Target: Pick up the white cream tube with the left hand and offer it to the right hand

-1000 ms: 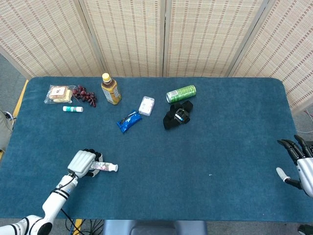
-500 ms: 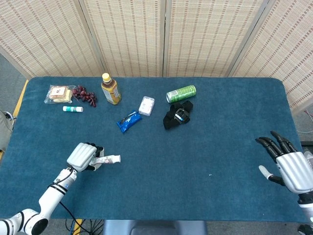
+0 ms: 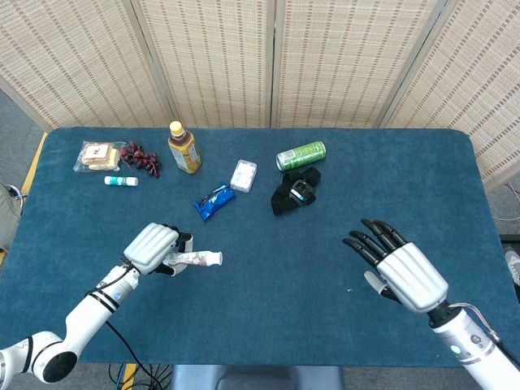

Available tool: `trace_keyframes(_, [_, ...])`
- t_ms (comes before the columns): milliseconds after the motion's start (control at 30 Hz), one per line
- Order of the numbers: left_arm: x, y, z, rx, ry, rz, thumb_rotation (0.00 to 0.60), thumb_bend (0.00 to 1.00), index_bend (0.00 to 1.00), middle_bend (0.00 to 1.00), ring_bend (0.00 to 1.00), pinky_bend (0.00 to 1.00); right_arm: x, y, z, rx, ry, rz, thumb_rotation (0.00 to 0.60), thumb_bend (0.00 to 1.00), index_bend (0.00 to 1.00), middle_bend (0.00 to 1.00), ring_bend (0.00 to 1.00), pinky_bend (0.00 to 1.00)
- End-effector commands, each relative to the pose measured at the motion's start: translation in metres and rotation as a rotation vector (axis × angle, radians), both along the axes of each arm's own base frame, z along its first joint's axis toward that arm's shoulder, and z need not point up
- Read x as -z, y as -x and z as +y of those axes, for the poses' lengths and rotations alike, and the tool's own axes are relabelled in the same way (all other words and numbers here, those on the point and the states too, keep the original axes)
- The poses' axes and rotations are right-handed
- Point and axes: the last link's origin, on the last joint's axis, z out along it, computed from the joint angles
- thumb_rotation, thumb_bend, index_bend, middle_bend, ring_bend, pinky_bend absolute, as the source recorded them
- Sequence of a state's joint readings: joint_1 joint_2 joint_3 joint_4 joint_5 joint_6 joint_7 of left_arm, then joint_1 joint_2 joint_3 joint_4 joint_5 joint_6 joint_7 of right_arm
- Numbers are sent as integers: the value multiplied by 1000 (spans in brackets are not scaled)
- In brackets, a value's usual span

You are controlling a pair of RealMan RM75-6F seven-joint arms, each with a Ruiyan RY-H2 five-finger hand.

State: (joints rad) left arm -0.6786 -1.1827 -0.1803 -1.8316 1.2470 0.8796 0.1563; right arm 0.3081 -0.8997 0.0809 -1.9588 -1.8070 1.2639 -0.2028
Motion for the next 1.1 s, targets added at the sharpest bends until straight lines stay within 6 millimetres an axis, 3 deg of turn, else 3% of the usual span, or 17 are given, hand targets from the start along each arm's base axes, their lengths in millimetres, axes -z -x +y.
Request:
trace_keyframes(33, [-3,-13,0,3,25,-11,600,361,545,674,459,443,20,-24,-5,-89,-17,10,600,338,203,125,0,18])
trace_keyframes(467, [2,-47,-2,-16,123,-29,600,362,546,675,461,443,70,-65,-7,-210,-92,30,600,336,222,57,0,0])
trace_keyframes(1100, [12,-74,-1,-47,177,-39,600,362,545,676,462,446,113,-84,-14,-248,-118,53,600,333,228,57,0,0])
